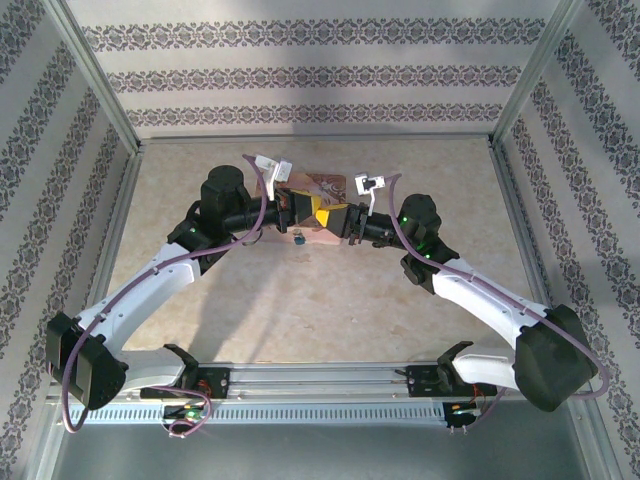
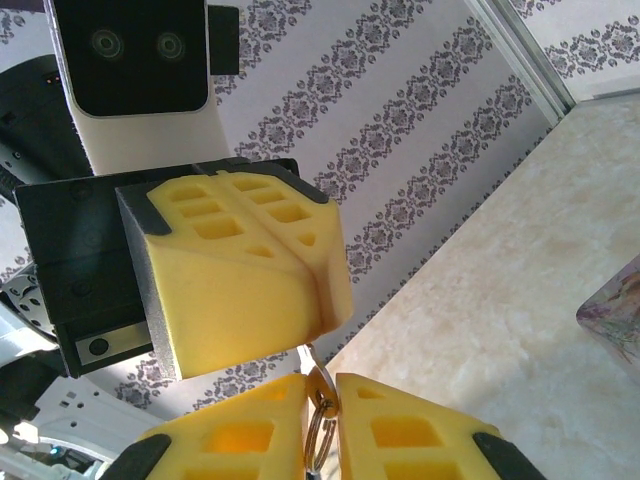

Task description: Unlock a padlock with a key

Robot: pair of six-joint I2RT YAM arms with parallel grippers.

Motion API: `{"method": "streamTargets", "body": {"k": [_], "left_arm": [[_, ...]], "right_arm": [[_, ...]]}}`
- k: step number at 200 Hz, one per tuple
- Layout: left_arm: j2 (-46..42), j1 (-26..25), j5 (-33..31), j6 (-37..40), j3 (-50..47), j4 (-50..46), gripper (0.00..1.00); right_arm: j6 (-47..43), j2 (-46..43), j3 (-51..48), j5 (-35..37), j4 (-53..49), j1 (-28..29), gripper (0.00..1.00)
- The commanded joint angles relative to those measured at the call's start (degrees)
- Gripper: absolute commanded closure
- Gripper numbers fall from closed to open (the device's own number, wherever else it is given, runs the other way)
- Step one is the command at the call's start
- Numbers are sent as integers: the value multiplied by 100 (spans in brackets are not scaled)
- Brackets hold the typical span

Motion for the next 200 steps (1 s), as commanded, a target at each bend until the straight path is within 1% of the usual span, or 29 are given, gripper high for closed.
{"method": "streamTargets", "body": {"k": [1,26,32,39,56,62,73,89,103,113,118,133,144,159,180,200], "left_arm": [[-69,7,67,144,62,-63,100],[-68,7,71,131,43,-37,100],[-75,12,64,124,44,-24,93],[-86,12,43,126,36,-23,89],[-150,8,-63,127,14,-20,77],[-189,7,-198,142,18,-50,72],[-312,16,-522,208,-15,-144,57],[-508,33,-977,318,-84,-280,42],[-655,81,-1226,332,-169,-325,34],[-735,116,-1401,347,-228,-351,27],[-774,121,-1528,356,-244,-401,23],[-833,130,-2049,489,-250,-620,15],[-804,139,-2414,632,-174,-859,12],[-667,157,-2734,811,2,-1184,11],[-326,157,-2874,950,292,-1441,9],[126,157,-2899,1014,616,-1631,9]], "right_arm": [[-5,-111,2,44,97,-29,88],[-1,-105,-14,36,88,-29,96],[-3,-108,-16,36,84,-29,98],[-11,-113,-16,44,60,-29,100],[-66,-148,-38,85,-13,-37,100],[-81,-164,-50,104,-53,-37,100],[-134,-209,-84,147,-140,-55,100],[-251,-303,-138,262,-399,-94,100],[-411,-399,-150,376,-817,-140,100],[-546,-486,-156,461,-1128,-177,100],[-614,-532,-165,525,-1279,-199,100],[-795,-726,-213,791,-1801,-276,100],[-923,-871,-239,975,-2201,-353,100],[-1096,-1057,-262,1231,-2776,-462,100],[-1375,-1301,-253,1503,-3567,-601,100],[-1543,-1496,-282,1670,-4116,-748,100]]}}
